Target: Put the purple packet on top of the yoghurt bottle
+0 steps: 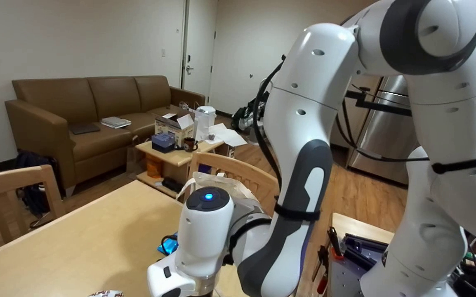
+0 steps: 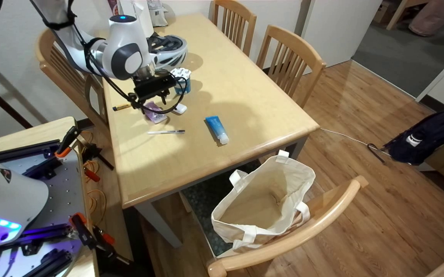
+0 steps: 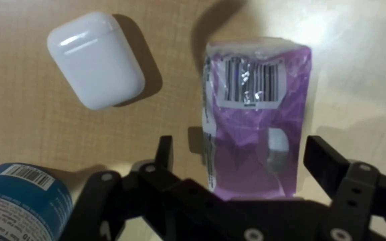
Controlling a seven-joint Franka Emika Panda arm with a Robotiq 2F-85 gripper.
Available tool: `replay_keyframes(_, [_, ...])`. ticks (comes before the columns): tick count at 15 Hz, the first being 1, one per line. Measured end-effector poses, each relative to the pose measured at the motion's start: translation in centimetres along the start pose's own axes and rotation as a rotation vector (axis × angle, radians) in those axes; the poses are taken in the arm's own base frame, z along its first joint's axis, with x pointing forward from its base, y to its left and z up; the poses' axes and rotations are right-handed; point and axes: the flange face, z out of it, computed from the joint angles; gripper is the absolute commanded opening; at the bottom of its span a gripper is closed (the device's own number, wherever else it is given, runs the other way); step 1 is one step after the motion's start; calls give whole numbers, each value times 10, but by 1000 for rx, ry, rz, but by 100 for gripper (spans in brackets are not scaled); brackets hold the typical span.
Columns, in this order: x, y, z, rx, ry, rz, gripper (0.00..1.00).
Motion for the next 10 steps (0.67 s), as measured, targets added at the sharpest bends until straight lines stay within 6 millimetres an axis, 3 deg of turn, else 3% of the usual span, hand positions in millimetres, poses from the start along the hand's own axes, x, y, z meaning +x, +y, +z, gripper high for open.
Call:
replay_keyframes(2, [2,2,4,-10,14,13,68])
replay_keyframes(10, [4,1,10,1,25,37,15])
